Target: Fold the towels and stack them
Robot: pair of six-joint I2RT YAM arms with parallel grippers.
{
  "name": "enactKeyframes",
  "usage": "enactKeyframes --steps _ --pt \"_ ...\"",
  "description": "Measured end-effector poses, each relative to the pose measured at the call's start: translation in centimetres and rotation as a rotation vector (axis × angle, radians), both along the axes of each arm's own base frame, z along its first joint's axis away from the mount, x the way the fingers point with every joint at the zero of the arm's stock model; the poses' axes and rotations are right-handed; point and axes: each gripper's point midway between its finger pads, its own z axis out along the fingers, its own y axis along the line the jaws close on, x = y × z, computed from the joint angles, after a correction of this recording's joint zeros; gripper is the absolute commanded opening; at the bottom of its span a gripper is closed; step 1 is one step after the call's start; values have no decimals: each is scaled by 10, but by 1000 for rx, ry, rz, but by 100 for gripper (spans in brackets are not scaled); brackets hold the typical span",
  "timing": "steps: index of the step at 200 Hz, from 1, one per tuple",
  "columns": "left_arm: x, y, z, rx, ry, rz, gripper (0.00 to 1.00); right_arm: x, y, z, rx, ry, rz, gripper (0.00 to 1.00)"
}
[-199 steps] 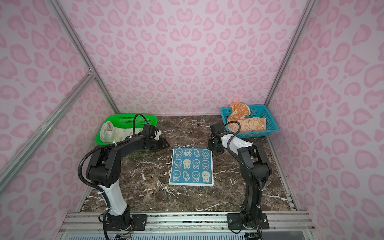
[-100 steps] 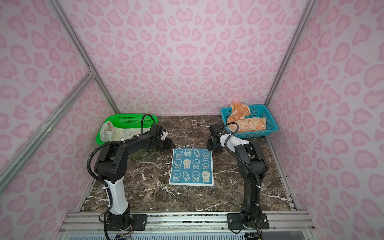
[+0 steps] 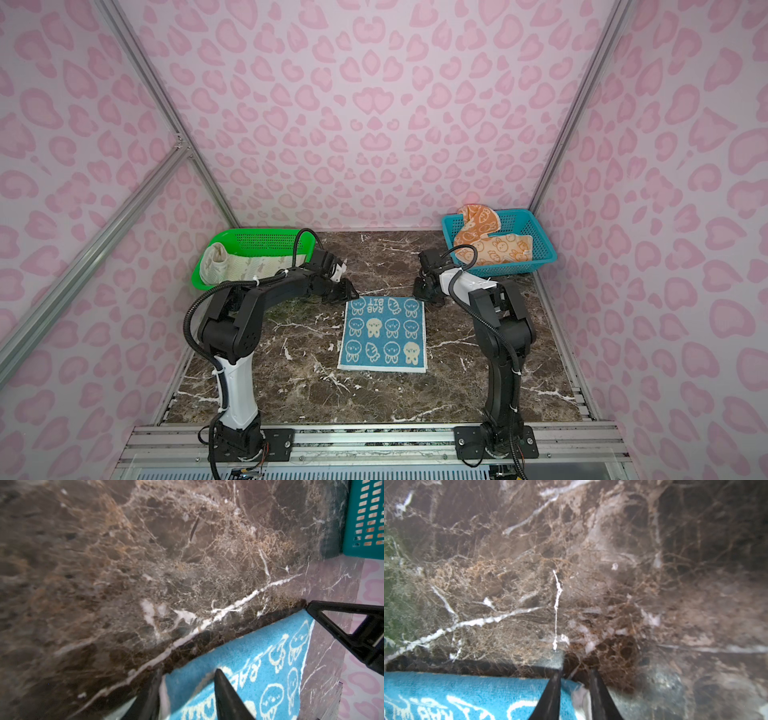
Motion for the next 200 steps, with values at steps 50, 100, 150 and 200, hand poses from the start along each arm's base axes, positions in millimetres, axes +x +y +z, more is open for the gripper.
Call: enactKeyframes --steps 50,100,150,200 --pt "6 1 0 18 1 8 18 1 1 0 5 -1 2 8" --pt "11 -1 8 16 -9 10 7 -1 2 -1 10 6 9 0" --pt "10 0 9 18 -7 10 5 -4 2 4 14 0 25 0" --pt "11 -3 34 -14 -56 -6 5 -7 2 35 25 -70 55 0"
